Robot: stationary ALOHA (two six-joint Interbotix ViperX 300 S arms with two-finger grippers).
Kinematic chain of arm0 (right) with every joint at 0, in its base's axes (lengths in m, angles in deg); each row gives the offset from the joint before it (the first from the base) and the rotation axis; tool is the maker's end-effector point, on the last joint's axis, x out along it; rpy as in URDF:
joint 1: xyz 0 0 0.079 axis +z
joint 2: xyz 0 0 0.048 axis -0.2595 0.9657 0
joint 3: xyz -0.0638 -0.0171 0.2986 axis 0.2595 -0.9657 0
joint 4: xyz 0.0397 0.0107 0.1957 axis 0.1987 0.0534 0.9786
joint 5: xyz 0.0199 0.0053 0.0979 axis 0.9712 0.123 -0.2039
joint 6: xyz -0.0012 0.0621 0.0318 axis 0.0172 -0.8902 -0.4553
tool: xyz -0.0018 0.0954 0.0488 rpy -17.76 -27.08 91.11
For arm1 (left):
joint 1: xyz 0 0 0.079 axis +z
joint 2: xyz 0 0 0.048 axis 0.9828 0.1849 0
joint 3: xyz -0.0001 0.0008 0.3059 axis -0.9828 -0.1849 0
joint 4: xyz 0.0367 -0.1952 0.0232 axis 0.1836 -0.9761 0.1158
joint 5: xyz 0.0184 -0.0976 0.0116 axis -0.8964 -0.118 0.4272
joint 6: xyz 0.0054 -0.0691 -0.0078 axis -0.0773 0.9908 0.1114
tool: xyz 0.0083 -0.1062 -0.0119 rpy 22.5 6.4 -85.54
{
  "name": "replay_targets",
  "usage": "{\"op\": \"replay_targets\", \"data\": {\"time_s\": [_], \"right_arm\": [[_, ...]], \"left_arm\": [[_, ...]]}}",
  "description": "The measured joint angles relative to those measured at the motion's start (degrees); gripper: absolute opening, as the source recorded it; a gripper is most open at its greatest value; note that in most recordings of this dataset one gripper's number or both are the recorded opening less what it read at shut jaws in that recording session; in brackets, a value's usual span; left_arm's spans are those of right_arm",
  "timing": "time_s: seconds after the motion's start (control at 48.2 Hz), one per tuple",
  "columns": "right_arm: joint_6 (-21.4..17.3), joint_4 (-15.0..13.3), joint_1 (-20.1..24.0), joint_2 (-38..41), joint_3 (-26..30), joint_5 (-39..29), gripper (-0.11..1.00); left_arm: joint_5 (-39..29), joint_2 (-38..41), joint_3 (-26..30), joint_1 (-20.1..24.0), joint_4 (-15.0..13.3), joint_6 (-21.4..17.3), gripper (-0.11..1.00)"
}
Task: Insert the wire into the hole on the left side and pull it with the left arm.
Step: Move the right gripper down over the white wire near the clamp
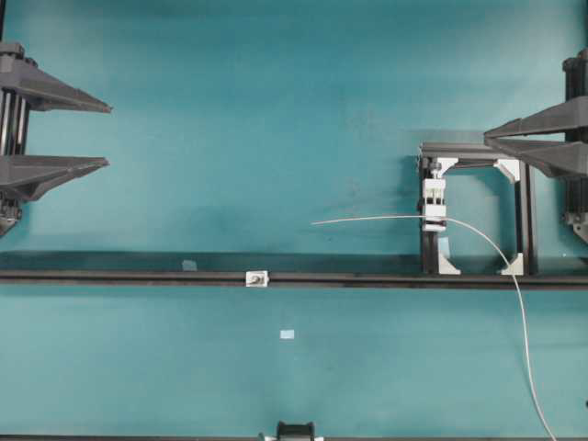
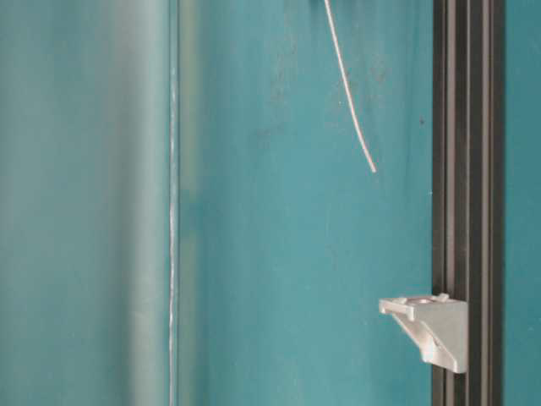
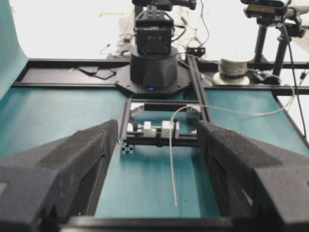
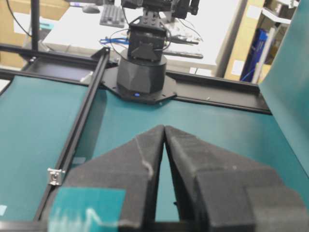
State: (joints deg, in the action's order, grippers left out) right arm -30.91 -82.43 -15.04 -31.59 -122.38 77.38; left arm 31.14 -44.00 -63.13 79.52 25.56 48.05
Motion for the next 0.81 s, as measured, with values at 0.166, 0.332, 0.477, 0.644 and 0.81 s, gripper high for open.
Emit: {"op": "replay_targets", "data": {"time_s": [0.166, 0.332, 0.477, 0.644, 0.81], "right_arm": [[-0.2, 0.0, -0.5, 0.0, -2.5, 1.0, 0.02], [-1.1, 0.0, -1.1, 0.3, -4.7, 3.7, 0.01], [-1.5, 0.0, -1.5, 1.8, -5.4, 5.2, 0.27], [-1.7, 0.1, -1.8, 4.4, -5.4, 5.4, 0.61], [-1.8, 1.2, -2.5, 7.9, -5.4, 5.5, 0.6]], "left_arm": [[2.7, -0.4, -0.5, 0.0, -1.9, 0.1, -0.01], [4.3, 4.2, -0.5, 0.4, -2.0, 0.1, -0.03], [7.4, 10.9, -0.4, 2.0, -2.0, 0.1, 0.22], [12.1, 17.4, -0.4, 3.0, -2.0, 0.0, 0.61], [14.7, 23.9, 0.8, 3.1, -2.1, 0.0, 0.7]]}}
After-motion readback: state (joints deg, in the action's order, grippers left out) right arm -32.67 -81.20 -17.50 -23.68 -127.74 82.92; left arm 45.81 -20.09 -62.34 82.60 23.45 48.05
